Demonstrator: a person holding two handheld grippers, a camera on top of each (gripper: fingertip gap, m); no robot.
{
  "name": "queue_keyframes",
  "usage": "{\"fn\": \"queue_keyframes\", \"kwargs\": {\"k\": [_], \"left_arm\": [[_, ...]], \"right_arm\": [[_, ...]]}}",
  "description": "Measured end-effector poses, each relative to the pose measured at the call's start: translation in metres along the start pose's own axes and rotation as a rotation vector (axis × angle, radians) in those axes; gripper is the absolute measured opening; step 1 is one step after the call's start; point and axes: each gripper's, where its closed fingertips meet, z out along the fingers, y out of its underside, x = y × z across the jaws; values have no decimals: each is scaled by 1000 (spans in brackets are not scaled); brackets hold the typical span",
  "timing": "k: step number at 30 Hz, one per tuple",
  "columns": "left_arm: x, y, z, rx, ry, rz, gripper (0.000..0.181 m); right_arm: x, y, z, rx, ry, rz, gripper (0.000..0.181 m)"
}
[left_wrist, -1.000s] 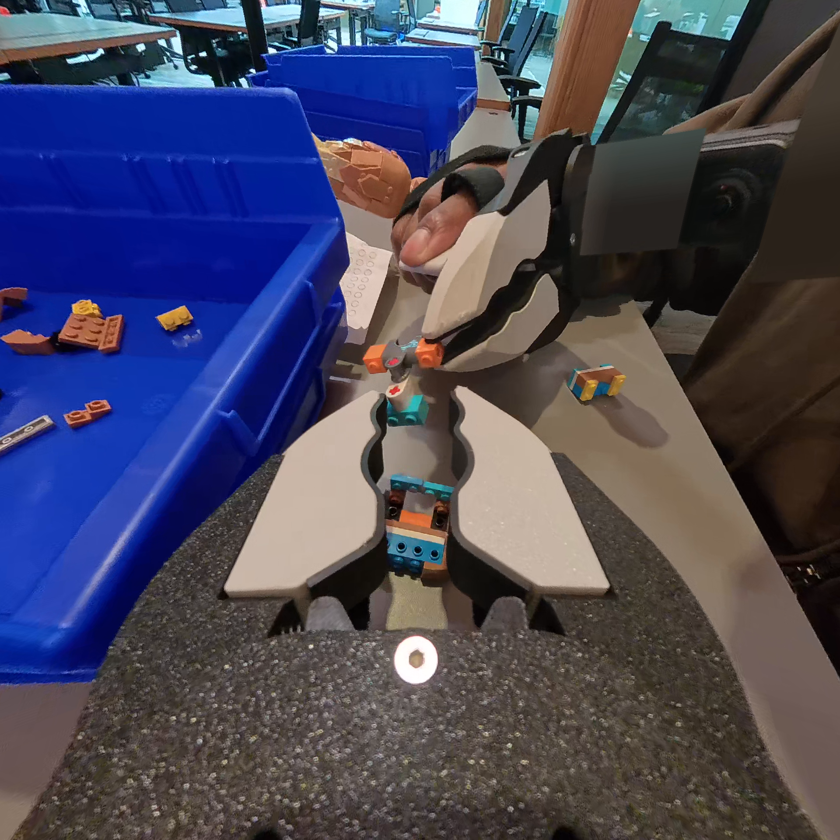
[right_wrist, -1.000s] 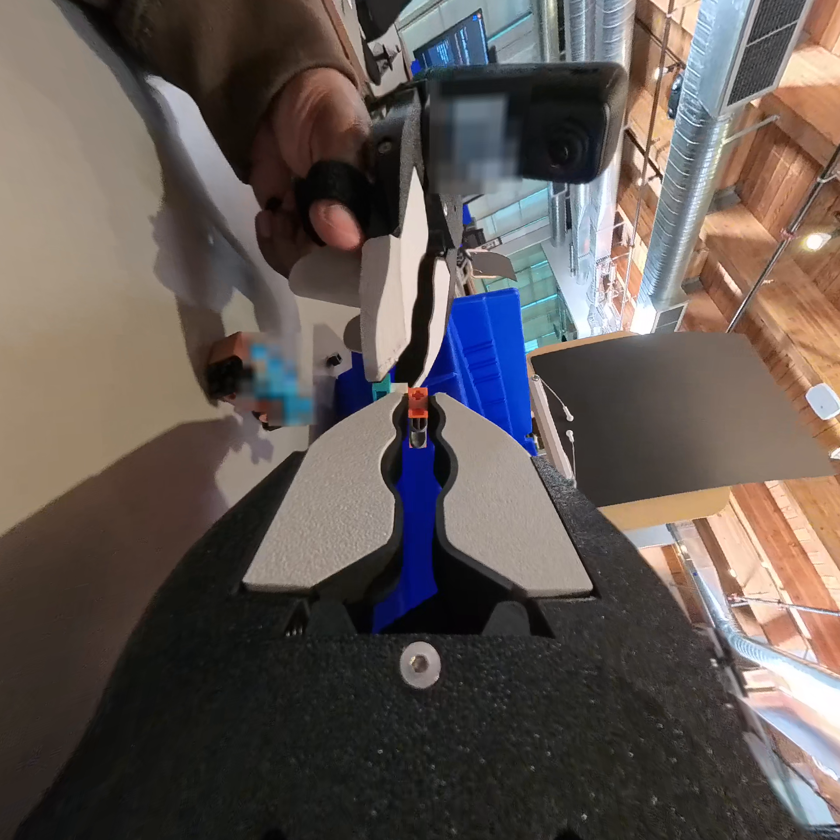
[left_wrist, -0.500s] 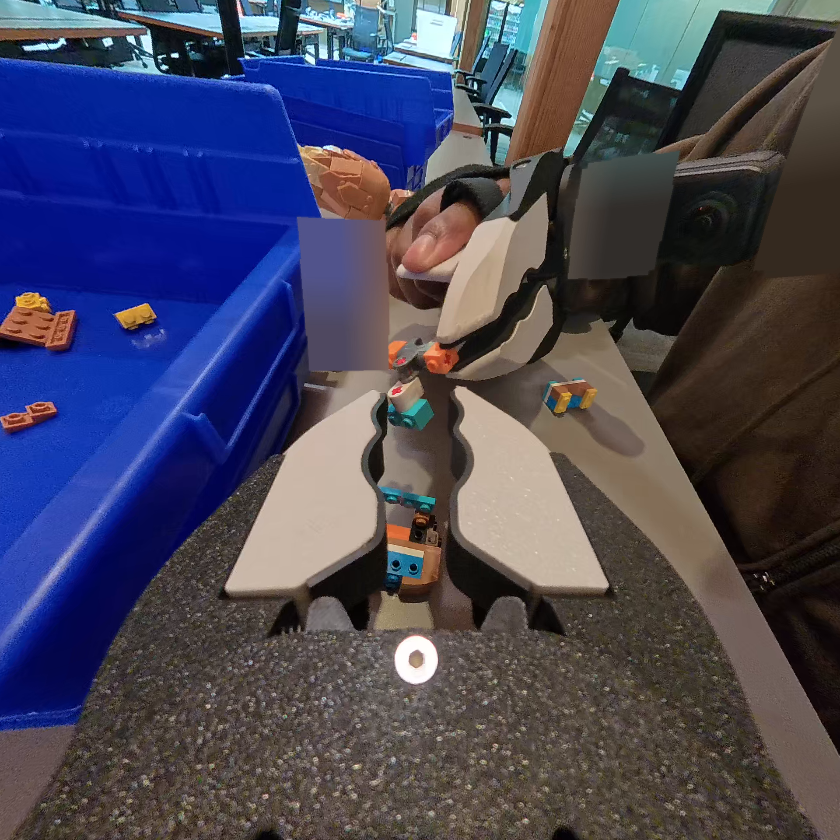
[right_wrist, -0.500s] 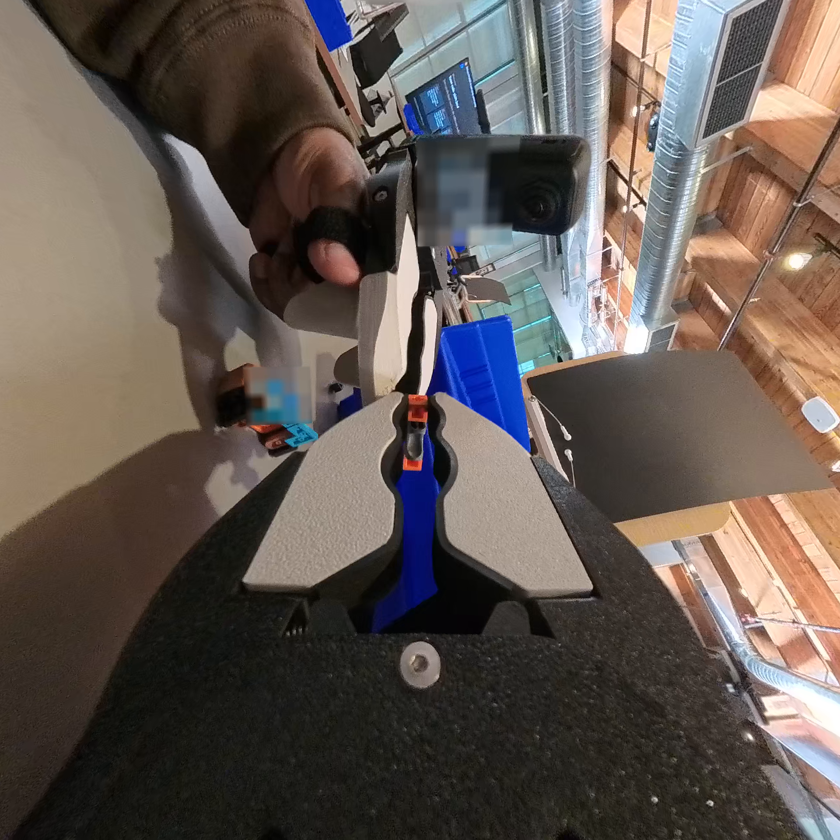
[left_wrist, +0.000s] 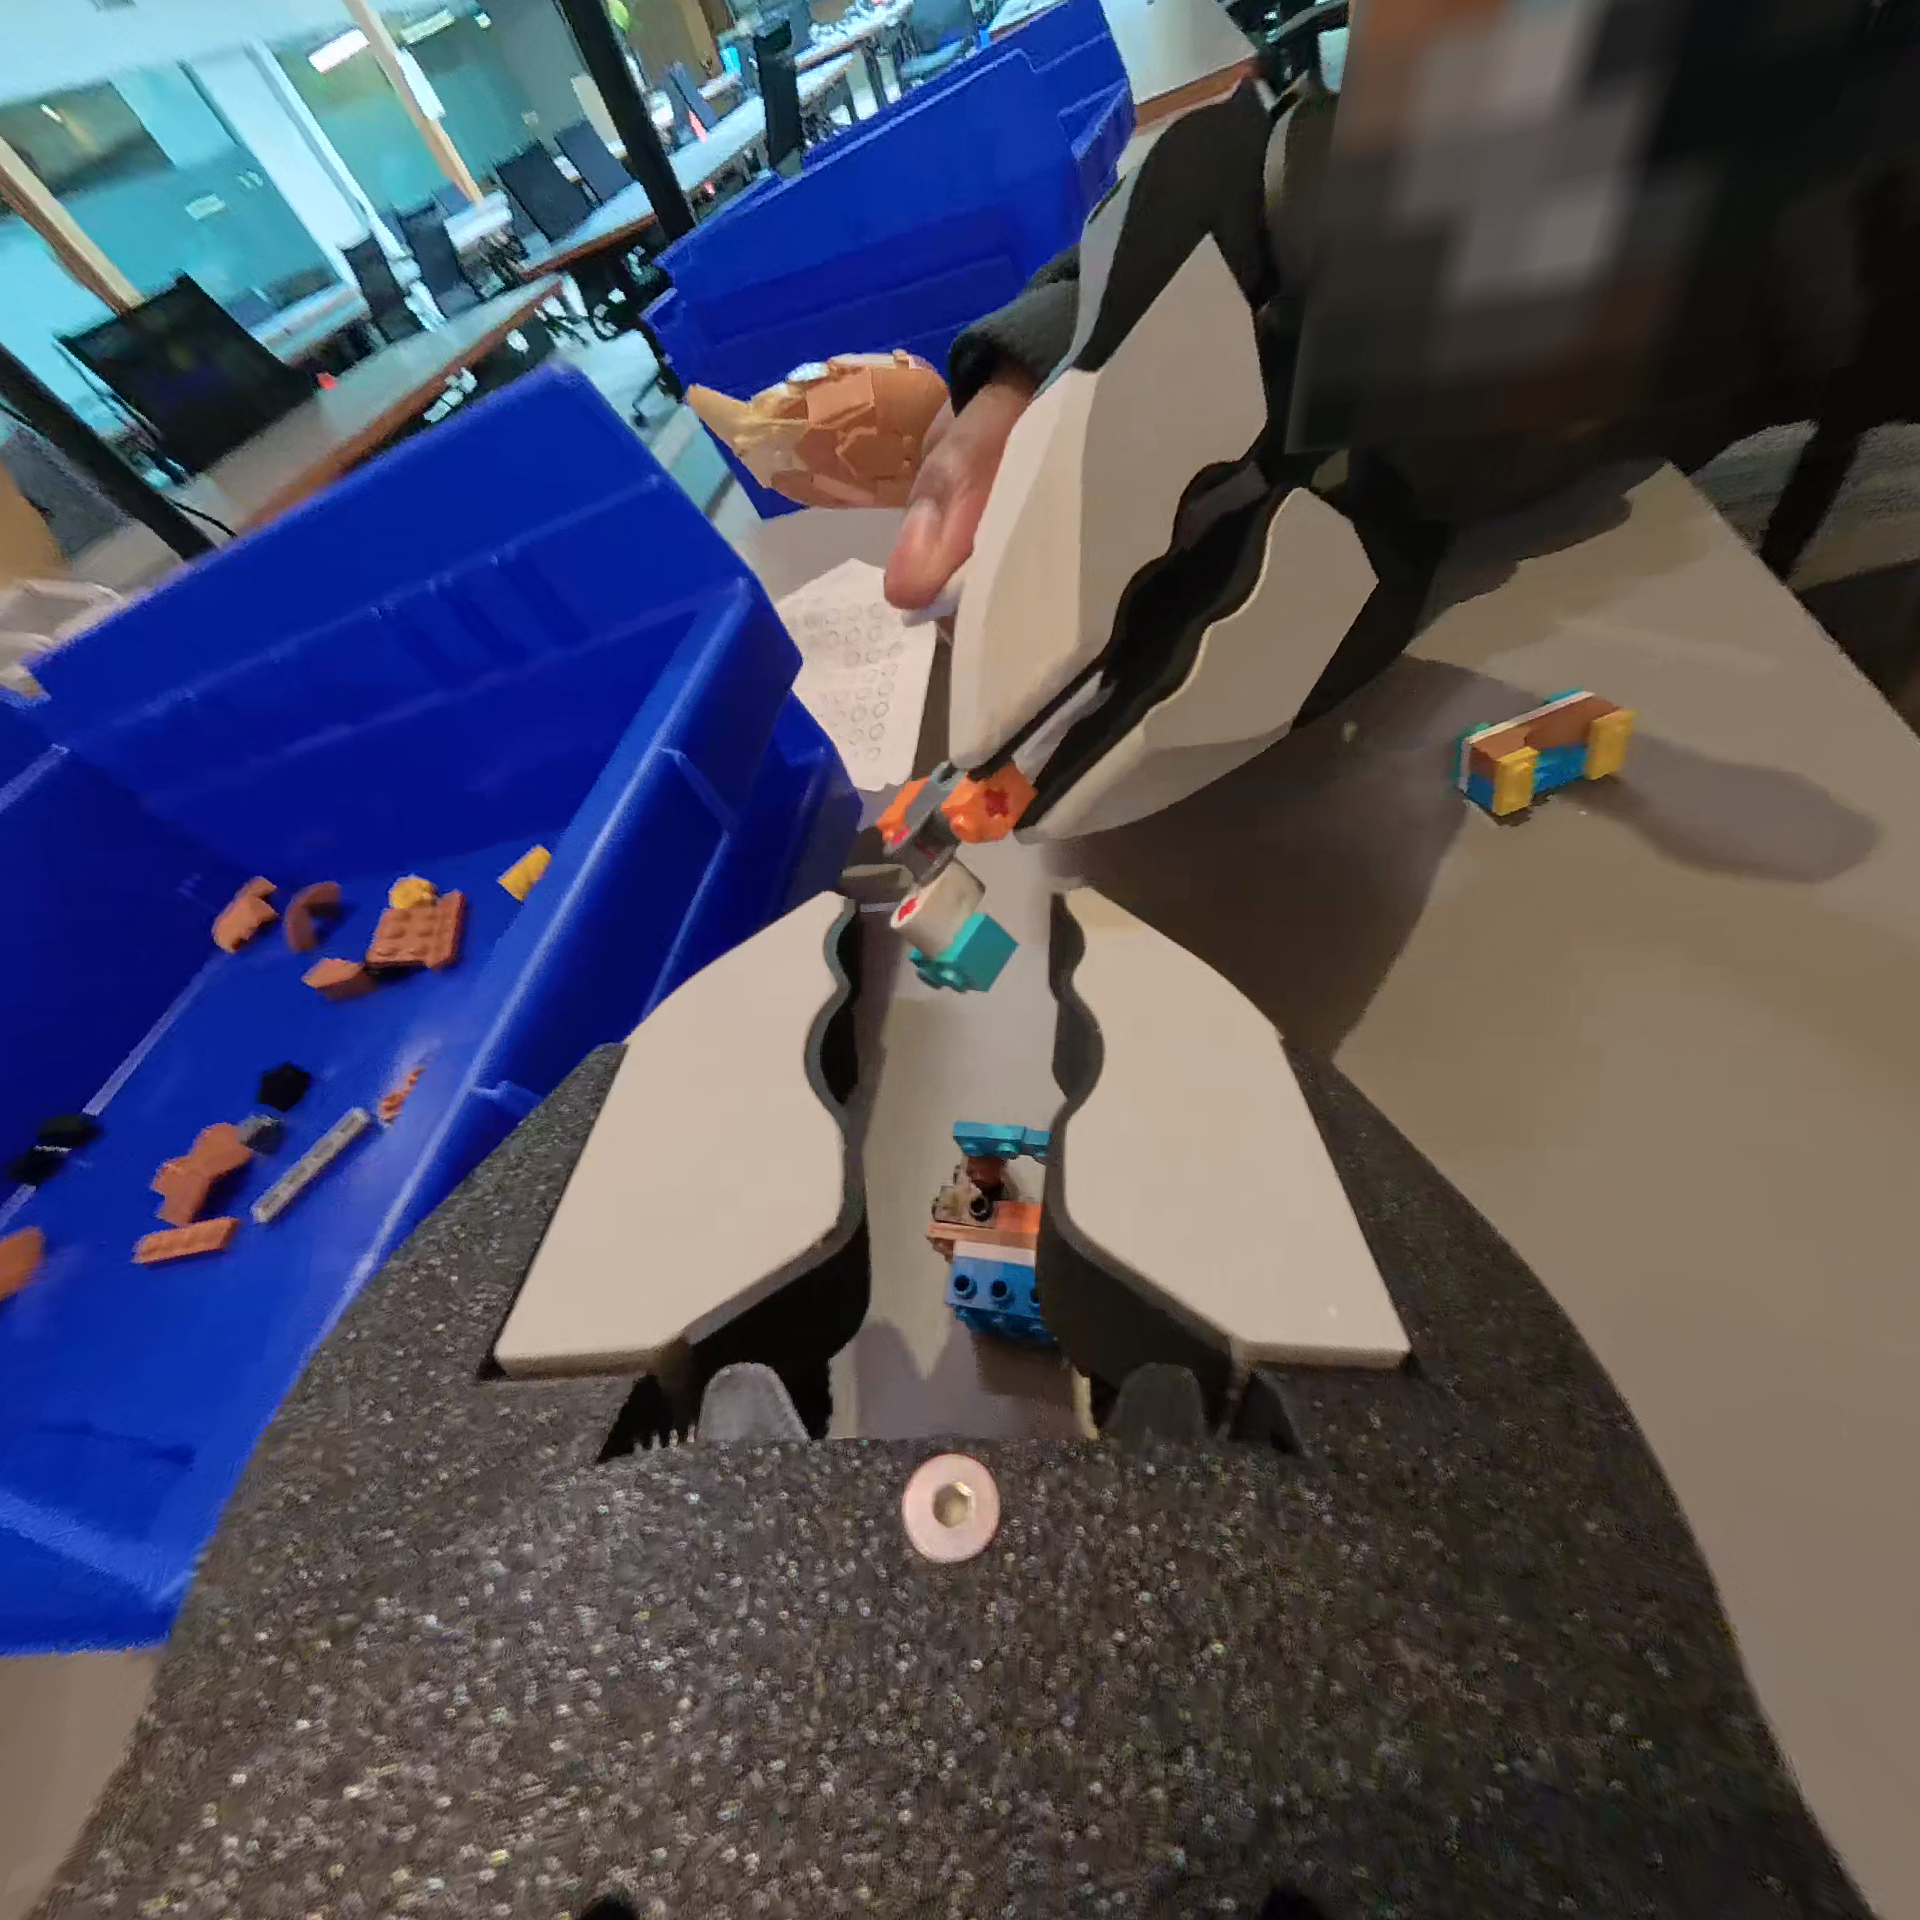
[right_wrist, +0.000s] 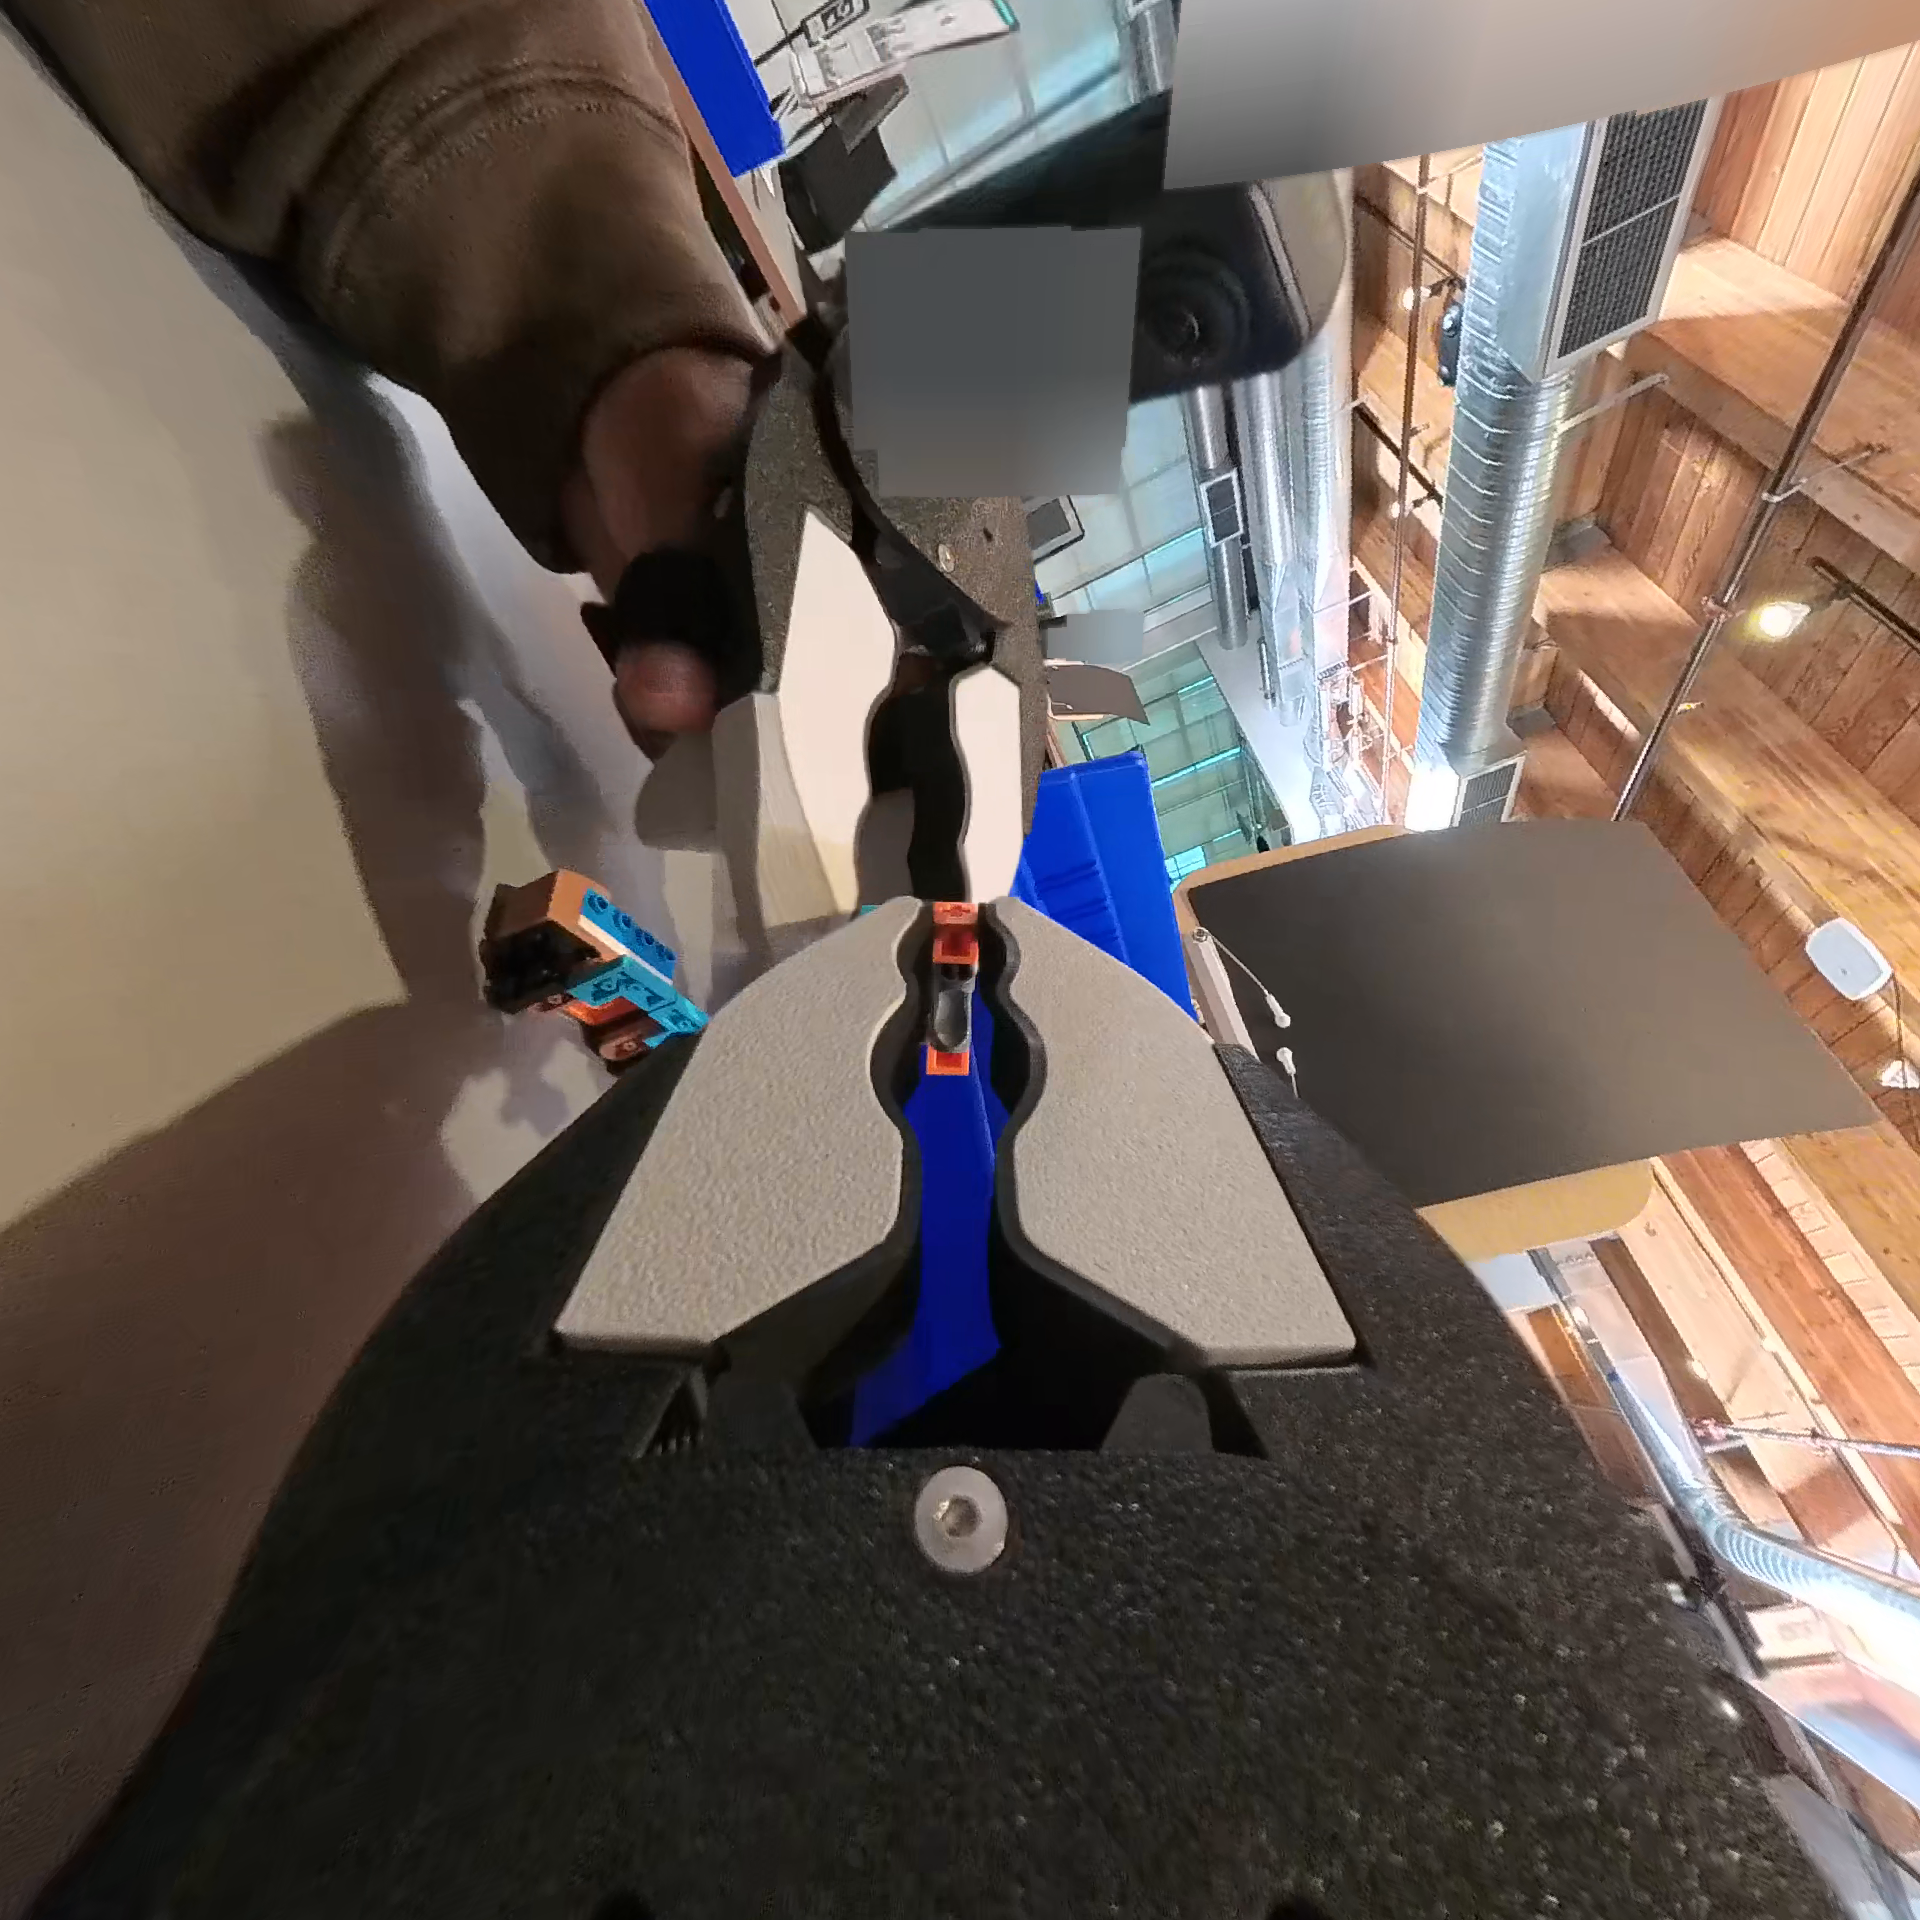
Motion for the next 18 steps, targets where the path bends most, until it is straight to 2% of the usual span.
{"fn": "queue_keyframes", "kwargs": {"k": [3,7,12,15,18], "left_arm": [[-3,-1,-1,-9,-56,83,22],[-7,7,0,-92,-121,167,21],[-22,24,-1,-262,-251,280,21],[-22,25,-1,-293,-277,298,21],[-21,27,0,-315,-282,311,21]], "right_arm": [[0,-1,1,5,0,19,8],[-4,3,3,-10,-27,27,8],[-14,26,11,-140,-64,11,14],[-17,30,13,-173,-66,-10,16],[-16,27,13,-170,-57,-33,10]]}}
